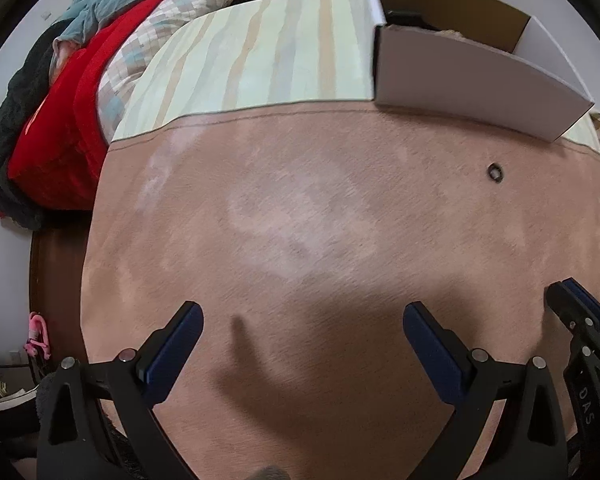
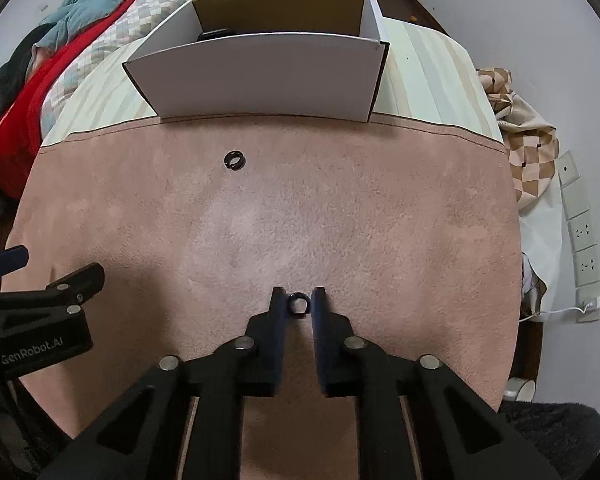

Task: Organize jewelry
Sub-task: 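Grasp a small black ring with the right gripper, then grasp the other black ring with the left gripper while the right gripper holds its ring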

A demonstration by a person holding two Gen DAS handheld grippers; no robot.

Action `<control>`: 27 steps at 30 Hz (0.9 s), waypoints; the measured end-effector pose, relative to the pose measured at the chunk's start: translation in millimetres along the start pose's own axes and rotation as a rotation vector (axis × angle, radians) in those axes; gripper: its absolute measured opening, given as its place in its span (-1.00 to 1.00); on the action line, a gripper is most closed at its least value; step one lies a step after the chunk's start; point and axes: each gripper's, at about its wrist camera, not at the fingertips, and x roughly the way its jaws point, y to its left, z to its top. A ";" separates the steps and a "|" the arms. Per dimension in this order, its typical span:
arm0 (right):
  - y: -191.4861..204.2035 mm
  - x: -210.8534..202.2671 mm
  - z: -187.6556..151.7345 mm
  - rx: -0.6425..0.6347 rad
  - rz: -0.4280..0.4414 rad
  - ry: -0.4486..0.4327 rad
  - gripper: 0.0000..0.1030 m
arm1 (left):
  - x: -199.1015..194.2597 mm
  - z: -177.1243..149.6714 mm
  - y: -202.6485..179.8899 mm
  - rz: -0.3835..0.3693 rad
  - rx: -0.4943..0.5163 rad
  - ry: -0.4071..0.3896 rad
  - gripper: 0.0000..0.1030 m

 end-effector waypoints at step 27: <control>-108.9 -14.2 45.4 0.251 -0.044 -0.105 -0.75 | 2.9 67.0 -100.0 -0.183 0.099 -0.051 -0.12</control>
